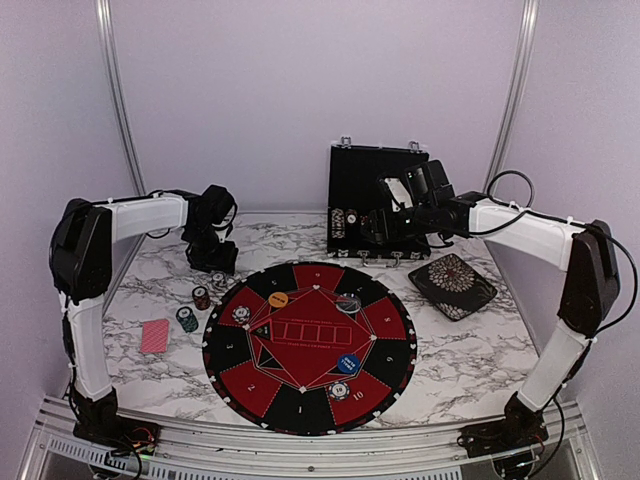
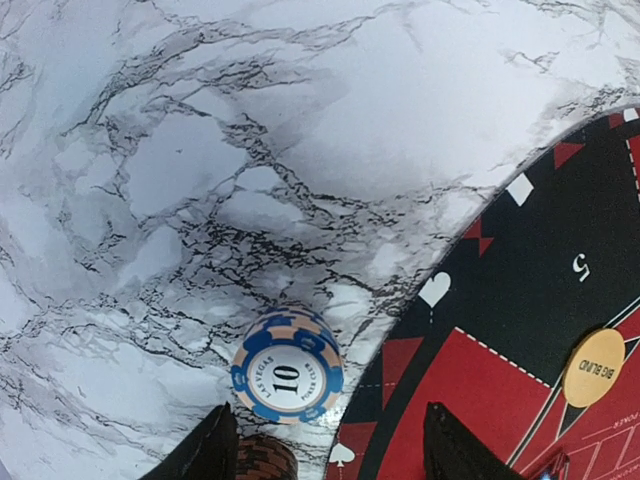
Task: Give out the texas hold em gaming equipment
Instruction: Pick up the pile of poker chips from the center of the board.
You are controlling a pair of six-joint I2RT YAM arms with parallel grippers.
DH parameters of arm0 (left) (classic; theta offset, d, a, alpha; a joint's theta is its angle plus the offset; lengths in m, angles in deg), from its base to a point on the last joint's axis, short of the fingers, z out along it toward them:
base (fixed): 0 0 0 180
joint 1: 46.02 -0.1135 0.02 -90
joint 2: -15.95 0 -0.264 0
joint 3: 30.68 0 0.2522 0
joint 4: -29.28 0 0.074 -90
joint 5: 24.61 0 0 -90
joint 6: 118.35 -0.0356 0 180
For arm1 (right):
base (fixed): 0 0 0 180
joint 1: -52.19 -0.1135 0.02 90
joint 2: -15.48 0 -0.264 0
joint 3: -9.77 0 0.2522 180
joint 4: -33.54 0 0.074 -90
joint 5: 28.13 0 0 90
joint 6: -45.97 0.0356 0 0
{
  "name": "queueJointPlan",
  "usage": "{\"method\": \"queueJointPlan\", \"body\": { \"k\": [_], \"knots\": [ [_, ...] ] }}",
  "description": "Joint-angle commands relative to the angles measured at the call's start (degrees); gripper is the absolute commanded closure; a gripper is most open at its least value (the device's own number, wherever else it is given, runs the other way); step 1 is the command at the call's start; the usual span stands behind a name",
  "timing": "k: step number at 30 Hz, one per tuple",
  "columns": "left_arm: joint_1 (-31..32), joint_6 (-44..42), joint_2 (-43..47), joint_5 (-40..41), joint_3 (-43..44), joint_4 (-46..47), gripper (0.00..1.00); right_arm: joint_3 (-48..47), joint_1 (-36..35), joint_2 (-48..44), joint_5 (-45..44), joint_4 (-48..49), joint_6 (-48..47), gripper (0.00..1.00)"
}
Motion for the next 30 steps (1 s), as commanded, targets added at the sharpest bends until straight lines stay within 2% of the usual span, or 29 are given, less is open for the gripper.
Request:
{"method": "queueJointPlan", "body": {
  "k": [1, 23, 30],
  "knots": [
    [-0.99, -1.12, -1.64, -0.96, 1.79, -2.1, 0.36, -0.1, 0.6, -0.64, 0.29, 0.05, 0.37, 0.32],
    [-2.64, -2.33, -5.67, -1.55, 2.2, -2.09, 0.36, -0.1, 0.6, -0.5, -0.22, -0.03, 0.2, 0.32],
    [-2.73, -2.5, -6.41, -1.82, 2.09, -2.08, 0.38, -0.02, 0.6, -0.4, -0.32, -0.04, 0.16, 0.32]
  ]
}}
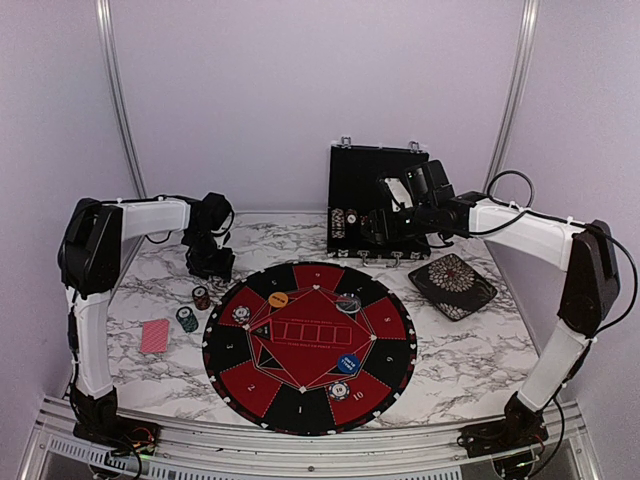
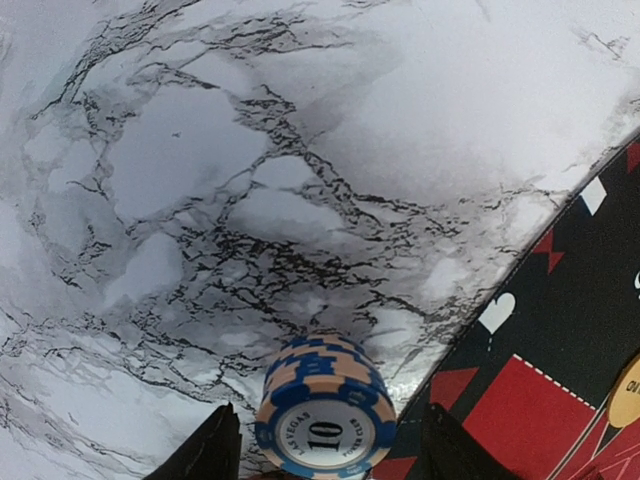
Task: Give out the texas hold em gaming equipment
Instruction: Pick up the pile of poker chips from the center of the board.
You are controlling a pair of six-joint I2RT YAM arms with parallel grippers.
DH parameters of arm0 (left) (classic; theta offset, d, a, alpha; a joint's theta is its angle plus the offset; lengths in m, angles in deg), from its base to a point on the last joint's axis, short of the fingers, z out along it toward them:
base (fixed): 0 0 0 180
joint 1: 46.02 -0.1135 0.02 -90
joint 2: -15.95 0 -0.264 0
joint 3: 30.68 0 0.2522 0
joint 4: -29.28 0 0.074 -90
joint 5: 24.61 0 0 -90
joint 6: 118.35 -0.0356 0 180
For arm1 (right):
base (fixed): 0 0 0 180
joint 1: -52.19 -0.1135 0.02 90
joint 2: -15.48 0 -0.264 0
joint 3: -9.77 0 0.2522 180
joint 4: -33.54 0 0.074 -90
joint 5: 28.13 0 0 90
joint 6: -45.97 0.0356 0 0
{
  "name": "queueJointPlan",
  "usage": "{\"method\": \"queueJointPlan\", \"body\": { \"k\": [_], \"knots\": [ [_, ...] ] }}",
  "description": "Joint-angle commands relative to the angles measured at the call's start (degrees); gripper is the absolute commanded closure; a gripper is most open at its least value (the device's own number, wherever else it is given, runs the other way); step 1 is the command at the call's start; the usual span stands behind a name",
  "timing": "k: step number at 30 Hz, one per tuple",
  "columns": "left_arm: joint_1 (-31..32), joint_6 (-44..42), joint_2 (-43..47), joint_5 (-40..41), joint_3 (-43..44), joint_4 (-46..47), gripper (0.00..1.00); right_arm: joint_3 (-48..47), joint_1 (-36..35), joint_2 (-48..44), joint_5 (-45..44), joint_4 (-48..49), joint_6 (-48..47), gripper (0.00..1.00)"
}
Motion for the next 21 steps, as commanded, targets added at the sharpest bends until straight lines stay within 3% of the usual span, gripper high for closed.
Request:
{"method": "queueJointPlan", "body": {
  "k": [1, 21],
  "knots": [
    [-0.38, -1.02, -1.8, -0.68, 0.97, -1.84, 0.39, -0.04, 0.6, -0.41, -0.3, -0.03, 0.19, 0.32],
    [-0.27, -0.87, -2.17, -0.72, -2.13, -0.44, 0.47, 0.11, 0.61, -0.41, -0.19, 0.03, 0.27, 0.32]
  ]
}}
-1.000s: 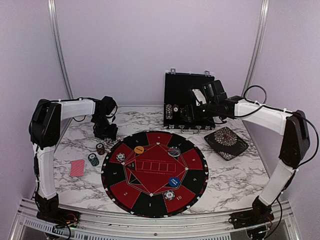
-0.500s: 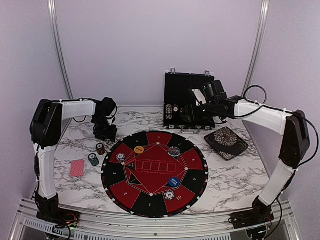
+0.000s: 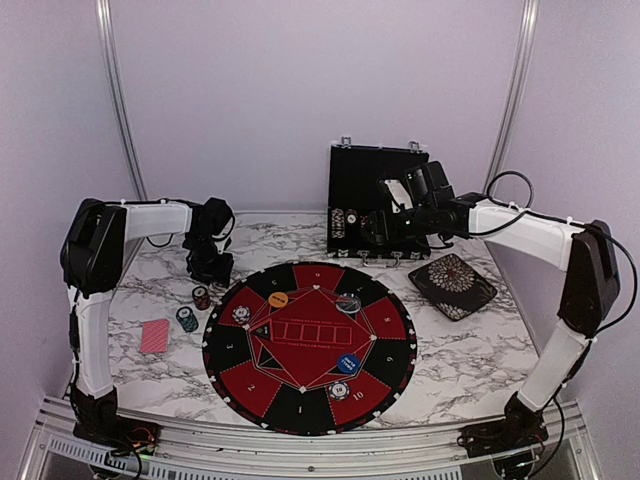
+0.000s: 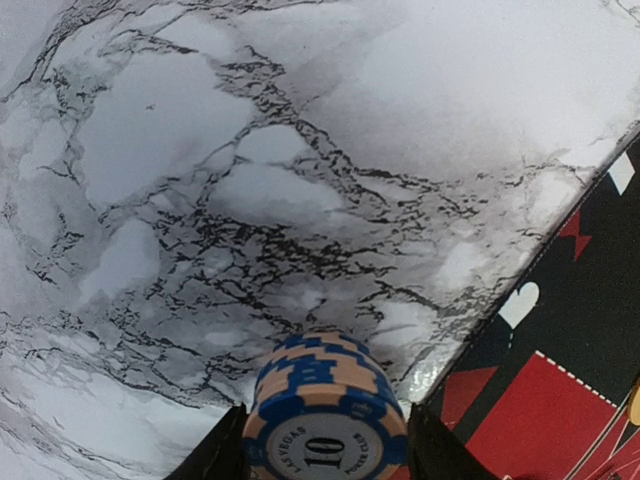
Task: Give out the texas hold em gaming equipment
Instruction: Pick up the pile of poker chips from the center of the board.
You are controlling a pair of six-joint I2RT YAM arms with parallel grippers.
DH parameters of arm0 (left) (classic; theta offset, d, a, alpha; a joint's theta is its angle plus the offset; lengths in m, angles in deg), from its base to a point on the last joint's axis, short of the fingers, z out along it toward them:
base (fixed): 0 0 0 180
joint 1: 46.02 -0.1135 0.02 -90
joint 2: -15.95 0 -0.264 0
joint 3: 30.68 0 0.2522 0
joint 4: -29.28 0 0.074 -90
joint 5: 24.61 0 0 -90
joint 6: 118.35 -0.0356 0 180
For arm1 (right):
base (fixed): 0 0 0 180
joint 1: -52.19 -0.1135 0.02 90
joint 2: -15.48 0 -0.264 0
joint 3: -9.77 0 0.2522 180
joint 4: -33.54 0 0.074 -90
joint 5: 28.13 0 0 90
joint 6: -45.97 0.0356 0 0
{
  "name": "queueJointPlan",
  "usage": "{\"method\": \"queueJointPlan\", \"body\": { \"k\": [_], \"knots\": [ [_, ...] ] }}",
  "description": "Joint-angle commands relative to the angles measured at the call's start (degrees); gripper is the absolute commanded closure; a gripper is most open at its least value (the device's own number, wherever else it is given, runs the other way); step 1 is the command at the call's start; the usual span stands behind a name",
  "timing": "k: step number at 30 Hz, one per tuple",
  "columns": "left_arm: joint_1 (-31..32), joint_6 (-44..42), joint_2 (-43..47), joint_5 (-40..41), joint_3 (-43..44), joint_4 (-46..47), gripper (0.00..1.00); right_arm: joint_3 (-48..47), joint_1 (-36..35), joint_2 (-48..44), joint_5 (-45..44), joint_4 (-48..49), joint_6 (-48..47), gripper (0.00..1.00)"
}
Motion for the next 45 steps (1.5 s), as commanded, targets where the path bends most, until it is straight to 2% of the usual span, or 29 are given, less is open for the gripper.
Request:
{"method": "queueJointPlan", "body": {
  "k": [1, 30, 45],
  "knots": [
    [-0.21, -0.09, -1.12, -0.26, -1.25, -0.39, 0.47, -0.24, 0.6, -0.39, -0.14, 0.07, 0.29, 0.32],
    [0.32, -0.35, -2.57, 0.2, 0.57, 0.3, 0.54, 0.12, 0.63, -0.93, -0.12, 0.03, 0.27, 0.32],
    [0.63, -0.96, -2.36, 0.68, 1.55, 0.3, 0.63, -0.06, 0.61, -0.9, -0.17, 0.03, 0.26, 0.32]
  ]
}}
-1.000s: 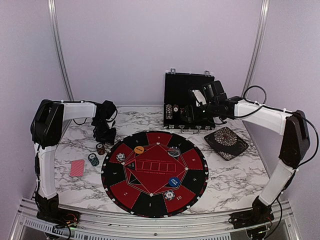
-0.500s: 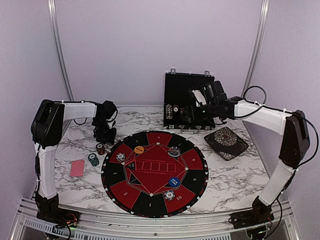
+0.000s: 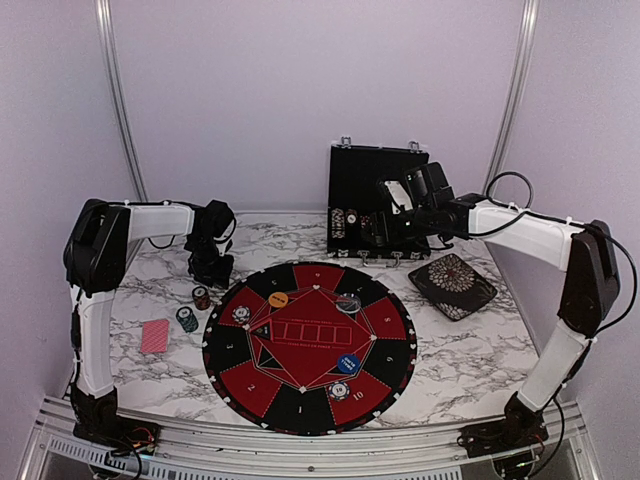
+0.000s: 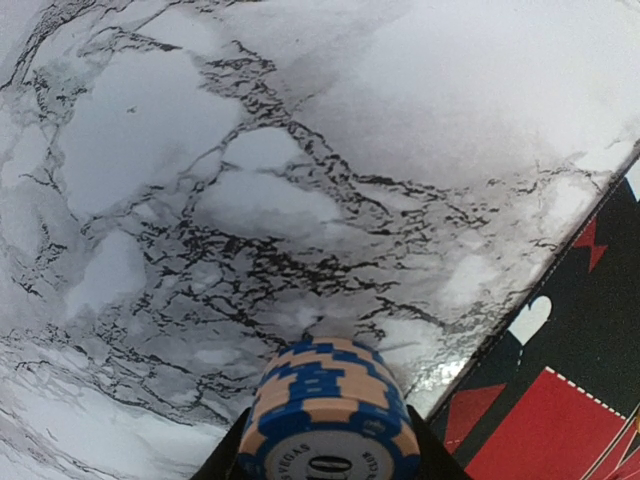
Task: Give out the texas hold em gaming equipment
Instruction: Pick up the pile of poker chips from the center of the board, then place the poker chips pile on the poker table mat.
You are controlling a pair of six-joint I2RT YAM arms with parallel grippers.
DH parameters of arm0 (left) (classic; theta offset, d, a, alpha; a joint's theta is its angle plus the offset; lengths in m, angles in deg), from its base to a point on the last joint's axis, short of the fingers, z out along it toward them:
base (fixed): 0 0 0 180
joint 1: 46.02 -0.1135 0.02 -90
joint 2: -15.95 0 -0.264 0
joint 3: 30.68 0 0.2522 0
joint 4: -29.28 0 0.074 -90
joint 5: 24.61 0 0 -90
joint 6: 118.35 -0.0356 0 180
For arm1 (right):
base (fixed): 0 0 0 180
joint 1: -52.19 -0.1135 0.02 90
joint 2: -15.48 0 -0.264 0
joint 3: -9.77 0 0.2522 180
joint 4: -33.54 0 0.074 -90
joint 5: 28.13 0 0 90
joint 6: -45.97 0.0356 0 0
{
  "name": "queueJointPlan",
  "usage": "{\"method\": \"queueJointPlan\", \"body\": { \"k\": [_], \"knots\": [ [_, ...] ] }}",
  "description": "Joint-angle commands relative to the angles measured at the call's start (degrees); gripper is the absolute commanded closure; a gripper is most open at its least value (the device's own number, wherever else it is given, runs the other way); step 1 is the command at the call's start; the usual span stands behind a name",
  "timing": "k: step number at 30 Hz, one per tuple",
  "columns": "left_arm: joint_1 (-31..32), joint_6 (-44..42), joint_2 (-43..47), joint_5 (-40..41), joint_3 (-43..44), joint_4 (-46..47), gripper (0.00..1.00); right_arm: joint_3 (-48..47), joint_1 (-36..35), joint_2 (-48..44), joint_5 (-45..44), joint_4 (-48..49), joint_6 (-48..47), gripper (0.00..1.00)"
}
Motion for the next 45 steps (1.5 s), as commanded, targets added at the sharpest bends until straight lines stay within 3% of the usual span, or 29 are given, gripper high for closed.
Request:
{"method": "queueJointPlan", "body": {
  "k": [1, 29, 45],
  "knots": [
    [0.37, -0.66, -0.94, 0.74, 1.27, -0.23, 0.64, -0.5, 0.6, -0.94, -0.13, 0.04, 0.27, 0.32],
    [1.66, -1.11, -0.46, 1.5, 5.4, -1.17, 0.65, -0.47, 0.61, -0.42, -0.3, 0.04, 0.29, 0.32],
    [6.36, -0.61, -2.7, 1.08, 13.43, -5.53, 0.65, -0.28, 0.65, -0.71, -1.61, -0.56, 0.47, 0.32]
  ]
}}
